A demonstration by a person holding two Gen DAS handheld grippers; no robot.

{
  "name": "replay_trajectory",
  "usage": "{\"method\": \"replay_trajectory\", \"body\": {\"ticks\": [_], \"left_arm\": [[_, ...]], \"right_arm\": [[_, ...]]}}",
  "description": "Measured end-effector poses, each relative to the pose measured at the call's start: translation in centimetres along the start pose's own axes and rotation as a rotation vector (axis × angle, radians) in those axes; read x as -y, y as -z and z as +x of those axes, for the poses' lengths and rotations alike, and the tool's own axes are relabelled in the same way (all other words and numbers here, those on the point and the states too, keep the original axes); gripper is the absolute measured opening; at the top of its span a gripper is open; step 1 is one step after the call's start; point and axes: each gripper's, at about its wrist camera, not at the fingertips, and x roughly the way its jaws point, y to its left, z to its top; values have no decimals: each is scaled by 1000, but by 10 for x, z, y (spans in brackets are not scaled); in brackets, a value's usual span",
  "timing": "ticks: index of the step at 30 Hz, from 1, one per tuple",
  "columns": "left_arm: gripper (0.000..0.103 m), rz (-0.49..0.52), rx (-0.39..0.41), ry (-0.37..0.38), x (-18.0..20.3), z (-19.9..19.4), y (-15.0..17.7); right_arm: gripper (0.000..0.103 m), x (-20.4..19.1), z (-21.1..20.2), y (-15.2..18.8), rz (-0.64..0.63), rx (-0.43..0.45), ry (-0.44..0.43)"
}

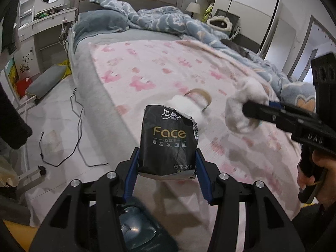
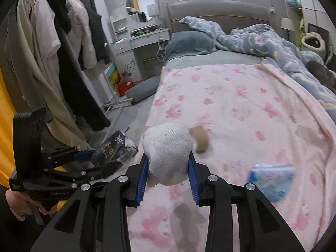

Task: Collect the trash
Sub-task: 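Carry the tissue pack and sock in both tools toward the teal bin, then open the left tool over the bin to drop the tissue pack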

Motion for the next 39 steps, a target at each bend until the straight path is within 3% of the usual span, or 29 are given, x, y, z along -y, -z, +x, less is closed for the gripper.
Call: {"method": "replay_trajectory", "body": {"ticks": [16,22,29,34,36,39], "left_arm": [[54,-47,-217,-37,-57,5,53],[54,-63,-347,-57,-77,18,84],[54,-168,-483,-3,-107,29,118],[55,-189,-567,-26,-126,31,139],[58,-191,-590,-30,-129,30,143],[70,-187,-599,-28,-134,24,148]], "right_arm": [[36,-77,51,-14,-53,-61,-131],[36,-99,73,-16,-67,-94,-174],[36,-128,99,-15,-102,-135,-215],[36,-146,116,-9,-128,-173,-242],[36,-153,123,-7,-137,-189,-250],[36,-163,132,-3,-154,-212,-256]]}}
